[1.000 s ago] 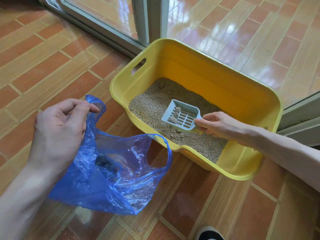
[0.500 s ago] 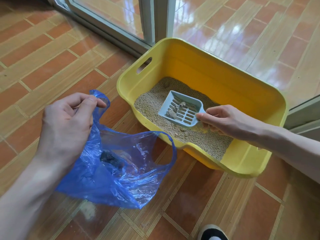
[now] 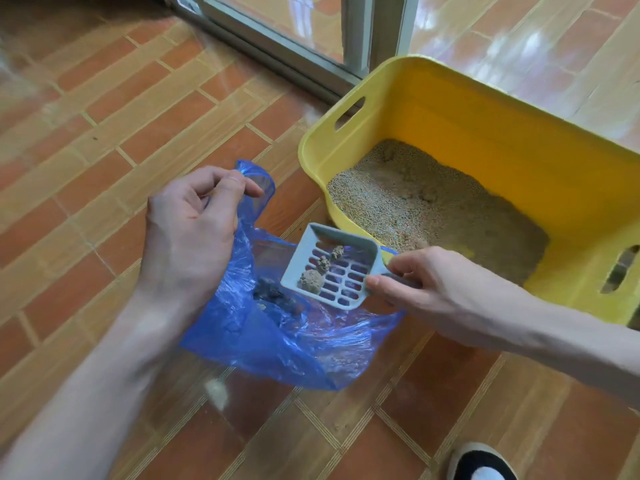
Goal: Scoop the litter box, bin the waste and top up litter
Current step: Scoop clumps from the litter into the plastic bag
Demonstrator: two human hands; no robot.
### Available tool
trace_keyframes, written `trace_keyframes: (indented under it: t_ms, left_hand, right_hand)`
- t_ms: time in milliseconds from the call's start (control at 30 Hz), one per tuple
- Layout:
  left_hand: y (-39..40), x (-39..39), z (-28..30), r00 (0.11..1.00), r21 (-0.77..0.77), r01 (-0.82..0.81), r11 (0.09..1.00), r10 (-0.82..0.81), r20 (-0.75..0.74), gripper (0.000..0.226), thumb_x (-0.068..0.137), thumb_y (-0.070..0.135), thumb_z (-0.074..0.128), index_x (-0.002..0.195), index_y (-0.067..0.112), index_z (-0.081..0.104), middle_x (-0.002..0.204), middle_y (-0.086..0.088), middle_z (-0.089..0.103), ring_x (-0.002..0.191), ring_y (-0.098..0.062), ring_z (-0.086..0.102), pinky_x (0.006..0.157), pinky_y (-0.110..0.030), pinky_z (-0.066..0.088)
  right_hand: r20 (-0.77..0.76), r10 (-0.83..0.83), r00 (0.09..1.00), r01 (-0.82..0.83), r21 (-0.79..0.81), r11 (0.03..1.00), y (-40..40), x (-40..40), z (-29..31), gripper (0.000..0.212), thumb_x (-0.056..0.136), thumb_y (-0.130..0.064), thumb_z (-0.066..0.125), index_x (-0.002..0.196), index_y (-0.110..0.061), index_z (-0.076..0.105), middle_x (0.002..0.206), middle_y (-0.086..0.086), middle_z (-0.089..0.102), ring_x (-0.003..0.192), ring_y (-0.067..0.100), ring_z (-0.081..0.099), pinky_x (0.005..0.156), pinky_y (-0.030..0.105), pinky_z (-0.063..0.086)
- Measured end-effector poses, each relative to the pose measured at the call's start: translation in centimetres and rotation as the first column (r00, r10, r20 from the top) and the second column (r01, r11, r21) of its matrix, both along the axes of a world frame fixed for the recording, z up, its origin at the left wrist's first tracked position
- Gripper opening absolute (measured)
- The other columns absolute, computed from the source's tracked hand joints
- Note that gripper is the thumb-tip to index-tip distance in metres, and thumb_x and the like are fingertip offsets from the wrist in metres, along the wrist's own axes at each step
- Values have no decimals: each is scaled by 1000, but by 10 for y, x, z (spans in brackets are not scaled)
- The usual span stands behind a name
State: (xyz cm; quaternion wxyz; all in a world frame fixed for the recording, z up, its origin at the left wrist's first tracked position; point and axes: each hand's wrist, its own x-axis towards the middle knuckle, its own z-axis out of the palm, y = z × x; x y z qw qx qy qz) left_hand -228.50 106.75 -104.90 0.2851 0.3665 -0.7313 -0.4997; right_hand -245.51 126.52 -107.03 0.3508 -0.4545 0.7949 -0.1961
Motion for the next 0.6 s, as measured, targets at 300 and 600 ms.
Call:
trace_keyframes:
  t_ms: [300, 600]
  left_hand:
    - [-3, 5, -3, 1000, 1, -14, 1000, 14, -19, 29, 97, 37, 56, 79, 26, 74, 59, -15, 27, 51, -24, 20, 50, -32, 16]
    - [-6, 13, -5, 1000, 13, -9, 1000, 9, -22, 28, 100, 34, 55, 82, 23, 73, 58, -20, 20, 50, -24, 17, 49, -30, 14]
  right_hand:
    - [-134, 77, 988, -65, 92, 994, -37, 57, -70, 43, 99, -54, 49, 74, -21, 40, 85, 5, 61, 92, 36, 64, 64, 36, 37]
    - [-467, 164, 869, -176, 19, 984, -68, 74, -106, 25, 97, -28, 58, 85, -17, 39, 83, 8, 67, 72, 35, 66, 45, 34, 22]
